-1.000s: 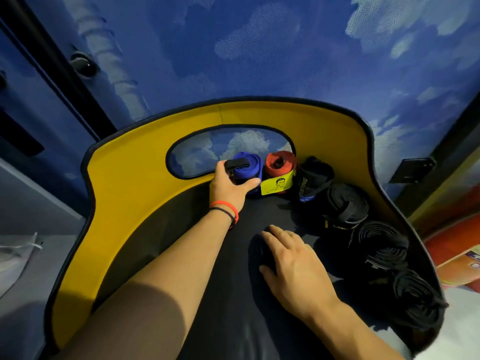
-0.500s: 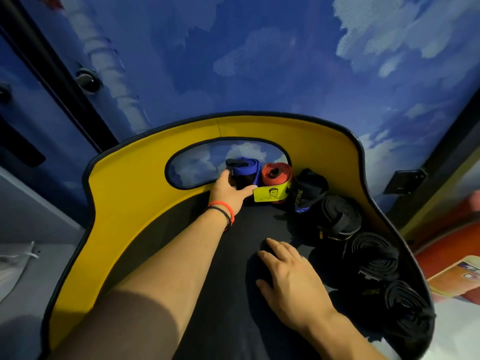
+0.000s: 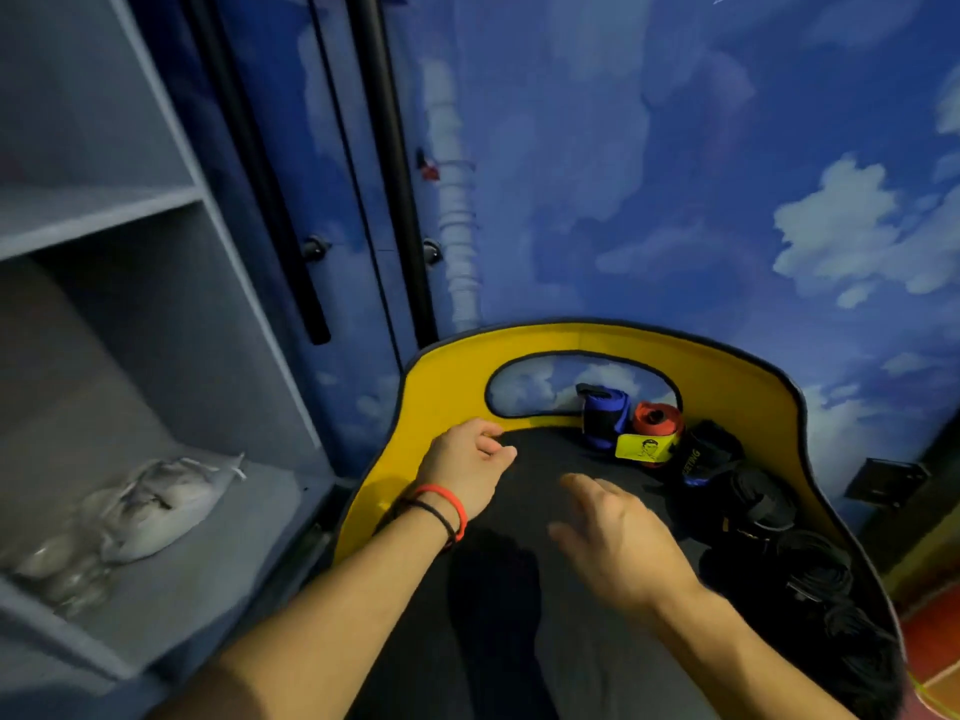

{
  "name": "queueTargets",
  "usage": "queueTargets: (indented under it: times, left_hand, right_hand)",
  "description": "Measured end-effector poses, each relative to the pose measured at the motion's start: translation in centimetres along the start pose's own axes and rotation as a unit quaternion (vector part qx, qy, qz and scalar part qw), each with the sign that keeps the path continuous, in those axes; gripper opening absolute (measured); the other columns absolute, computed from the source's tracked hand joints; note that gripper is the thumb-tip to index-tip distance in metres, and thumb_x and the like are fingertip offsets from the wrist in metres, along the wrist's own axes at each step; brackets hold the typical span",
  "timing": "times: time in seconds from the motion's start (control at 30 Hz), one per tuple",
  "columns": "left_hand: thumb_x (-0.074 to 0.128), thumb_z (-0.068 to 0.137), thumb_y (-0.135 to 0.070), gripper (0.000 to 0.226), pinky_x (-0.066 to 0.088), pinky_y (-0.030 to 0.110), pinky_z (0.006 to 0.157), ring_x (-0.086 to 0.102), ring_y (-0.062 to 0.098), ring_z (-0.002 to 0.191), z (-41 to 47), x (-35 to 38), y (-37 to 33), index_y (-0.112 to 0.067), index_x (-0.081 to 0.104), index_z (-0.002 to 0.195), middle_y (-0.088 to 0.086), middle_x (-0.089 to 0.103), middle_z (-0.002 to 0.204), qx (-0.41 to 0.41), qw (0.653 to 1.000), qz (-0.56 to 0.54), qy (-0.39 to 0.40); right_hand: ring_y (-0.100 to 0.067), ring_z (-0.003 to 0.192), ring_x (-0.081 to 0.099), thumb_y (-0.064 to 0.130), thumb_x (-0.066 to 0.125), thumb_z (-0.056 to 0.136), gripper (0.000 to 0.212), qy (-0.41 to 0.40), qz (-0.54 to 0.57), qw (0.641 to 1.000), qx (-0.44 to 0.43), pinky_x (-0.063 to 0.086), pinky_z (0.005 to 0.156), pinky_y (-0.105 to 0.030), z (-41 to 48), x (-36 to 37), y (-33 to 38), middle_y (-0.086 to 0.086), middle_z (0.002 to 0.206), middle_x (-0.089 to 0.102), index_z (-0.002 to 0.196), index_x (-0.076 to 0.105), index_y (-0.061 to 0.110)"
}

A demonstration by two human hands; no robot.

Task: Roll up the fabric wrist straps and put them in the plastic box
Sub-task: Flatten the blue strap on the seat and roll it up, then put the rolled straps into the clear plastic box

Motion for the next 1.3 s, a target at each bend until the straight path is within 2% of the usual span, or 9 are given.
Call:
queueTargets:
  times: [0.2, 0.43, 0.57, 0.7, 0.83, 0.97, 1.17, 1.23, 1.3]
  left_hand:
    - [0.068, 0.092, -0.037, 0.03, 0.057, 0.037, 0.087, 0.068, 0.012, 0.09, -6.8, -11.9, -1.3, -0.027, 0.064, 0.119, -0.015, 0.067, 0.083, 0.035, 0.996, 0.045, -0.062]
    - [0.071, 0.085, -0.043, 0.029, 0.056, 0.034, 0.086, 0.068, 0.012, 0.087, -16.9, -27.3, 0.1, -0.031, 0.067, 0.111, -0.016, 0.066, 0.078, 0.027, 0.981, 0.07, -0.179]
    - [0.073, 0.086, -0.042, 0.032, 0.05, 0.025, 0.086, 0.065, 0.011, 0.093, -23.3, -36.5, 2.2, -0.028, 0.069, 0.113, -0.01, 0.068, 0.093, -0.001, 0.962, 0.093, -0.256]
    - [0.075, 0.082, -0.045, 0.031, 0.052, 0.027, 0.088, 0.066, 0.009, 0.091, -28.4, -45.0, 4.8, -0.029, 0.071, 0.109, -0.011, 0.069, 0.093, -0.03, 0.937, 0.11, -0.33]
    - [0.075, 0.083, -0.045, 0.032, 0.053, 0.03, 0.09, 0.065, 0.008, 0.093, -31.1, -51.7, 5.6, -0.029, 0.07, 0.111, -0.01, 0.068, 0.099, -0.04, 0.913, 0.131, -0.384]
    - [0.072, 0.085, -0.043, 0.032, 0.052, 0.03, 0.091, 0.064, 0.011, 0.099, -31.5, -57.0, 6.0, -0.027, 0.069, 0.112, -0.009, 0.066, 0.106, -0.052, 0.887, 0.154, -0.431]
    - [0.068, 0.089, -0.038, 0.038, 0.048, 0.034, 0.097, 0.06, 0.02, 0.113, -29.7, -60.4, 8.9, -0.02, 0.06, 0.123, -0.001, 0.061, 0.124, -0.149, 0.89, 0.146, -0.405]
    - [0.065, 0.091, -0.033, 0.039, 0.048, 0.034, 0.097, 0.06, 0.023, 0.112, -29.1, -60.6, 10.0, -0.019, 0.054, 0.126, 0.002, 0.062, 0.124, -0.17, 0.897, 0.133, -0.385]
    - [0.063, 0.091, -0.031, 0.037, 0.048, 0.033, 0.094, 0.061, 0.025, 0.11, -28.7, -60.4, 11.0, -0.019, 0.052, 0.124, 0.0, 0.062, 0.118, -0.186, 0.901, 0.153, -0.361]
  right_hand:
    - [-0.024, 0.109, 0.064, 0.044, 0.065, 0.094, 0.052, -0.071, 0.012, 0.994, -0.082, 0.05, 0.086, -0.037, -0.4, -4.6, 10.5, 0.0, 0.116, 0.066, 0.14, 0.053, 0.023]
    - [-0.024, 0.088, 0.069, 0.042, 0.071, 0.091, 0.043, -0.099, 0.076, 0.971, -0.206, 0.044, 0.071, -0.033, -2.5, -7.3, 26.4, 0.009, 0.087, 0.07, 0.127, 0.061, 0.022]
    - [-0.019, 0.083, 0.069, 0.05, 0.068, 0.088, 0.041, -0.08, 0.099, 0.953, -0.276, 0.051, 0.074, -0.039, -4.0, -7.2, 35.6, 0.012, 0.08, 0.067, 0.122, 0.061, 0.028]
    - [-0.009, 0.084, 0.064, 0.056, 0.065, 0.087, 0.047, -0.046, 0.093, 0.931, -0.351, 0.049, 0.074, -0.03, -4.4, -6.3, 44.1, 0.011, 0.097, 0.068, 0.125, 0.061, 0.028]
    - [-0.016, 0.108, 0.063, 0.053, 0.068, 0.088, 0.057, -0.019, 0.101, 0.908, -0.406, 0.051, 0.094, -0.035, -4.0, -5.4, 51.5, 0.004, 0.126, 0.062, 0.138, 0.055, 0.028]
    - [-0.02, 0.121, 0.057, 0.051, 0.069, 0.089, 0.064, -0.001, 0.098, 0.891, -0.443, 0.048, 0.103, -0.04, -2.8, -4.3, 57.9, 0.002, 0.136, 0.052, 0.146, 0.046, 0.033]
    - [-0.023, 0.145, 0.037, 0.046, 0.067, 0.092, 0.08, 0.015, 0.064, 0.874, -0.481, 0.04, 0.114, -0.04, -1.9, -2.1, 64.8, 0.014, 0.166, 0.007, 0.158, 0.023, 0.038]
    - [-0.025, 0.144, 0.039, 0.043, 0.066, 0.094, 0.084, 0.033, 0.038, 0.874, -0.484, 0.039, 0.114, -0.041, -1.7, -1.1, 66.3, 0.014, 0.168, 0.001, 0.159, 0.014, 0.041]
    - [-0.026, 0.142, 0.041, 0.038, 0.066, 0.095, 0.083, 0.044, 0.018, 0.873, -0.485, 0.041, 0.112, -0.041, -1.6, -0.3, 67.5, 0.011, 0.169, 0.005, 0.159, 0.014, 0.041]
Point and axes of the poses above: each hand's wrist, its own z-axis towards the middle knuckle, its own x-axis out of the palm, y = z × x, the point moved 4 cm from there along z, towards the middle knuckle
